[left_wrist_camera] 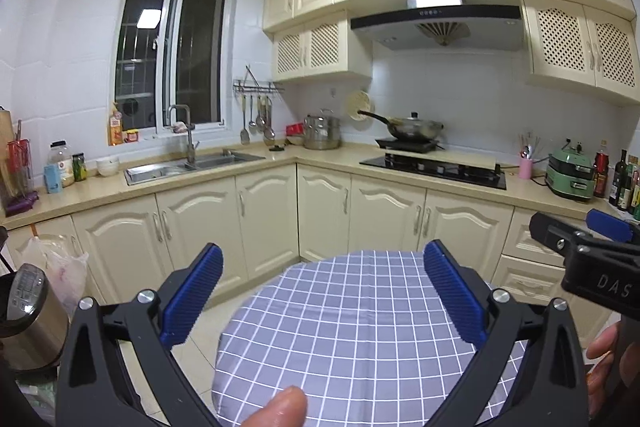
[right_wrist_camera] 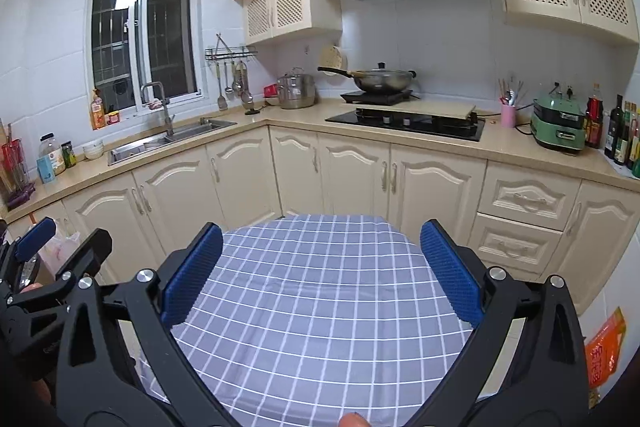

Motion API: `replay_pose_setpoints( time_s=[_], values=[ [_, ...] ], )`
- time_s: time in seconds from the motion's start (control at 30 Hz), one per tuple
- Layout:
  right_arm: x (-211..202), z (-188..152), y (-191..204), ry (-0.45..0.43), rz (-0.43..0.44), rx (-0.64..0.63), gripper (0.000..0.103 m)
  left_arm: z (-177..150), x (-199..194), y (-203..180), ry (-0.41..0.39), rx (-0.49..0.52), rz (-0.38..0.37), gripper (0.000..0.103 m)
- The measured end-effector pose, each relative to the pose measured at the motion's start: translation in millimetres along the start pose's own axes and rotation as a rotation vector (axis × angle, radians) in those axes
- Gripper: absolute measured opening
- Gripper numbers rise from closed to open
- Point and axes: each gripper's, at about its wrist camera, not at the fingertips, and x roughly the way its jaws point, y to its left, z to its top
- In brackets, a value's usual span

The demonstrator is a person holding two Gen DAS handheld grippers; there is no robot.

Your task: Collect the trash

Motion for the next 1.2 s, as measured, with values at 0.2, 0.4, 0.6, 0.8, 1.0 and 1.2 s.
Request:
replay_pose_setpoints(
  time_s=[0.2, 0.4, 0.6, 0.8, 1.0, 1.2],
  values=[
    [-3.7, 3.4, 8.7, -0.012, 0.011, -0.009, 0.097, 3.9, -5.3, 6.6, -0.014, -0.011, 0.019, 0.098],
    [-5.8, 4.5, 15.8, -0.016, 0.022, -0.015, 0.097, 4.3, -6.1, 11.7, -0.014, -0.019, 0.025, 0.098],
    [-7.0, 5.9, 20.6, -0.021, 0.034, -0.017, 0.097, 6.3, -9.1, 17.4, -0.026, -0.028, 0.029, 0.098],
    [-7.9, 7.5, 21.6, -0.025, 0.039, -0.020, 0.097, 6.8, -13.6, 21.2, -0.039, -0.037, 0.024, 0.098],
    [-8.3, 8.0, 22.7, -0.027, 0.043, -0.016, 0.097, 8.9, -15.7, 20.6, -0.051, -0.051, 0.028, 0.098],
    [-9.4, 7.5, 21.6, -0.029, 0.045, -0.009, 0.097, 10.1, -16.4, 12.7, -0.054, -0.028, 0.039, 0.099]
  ],
)
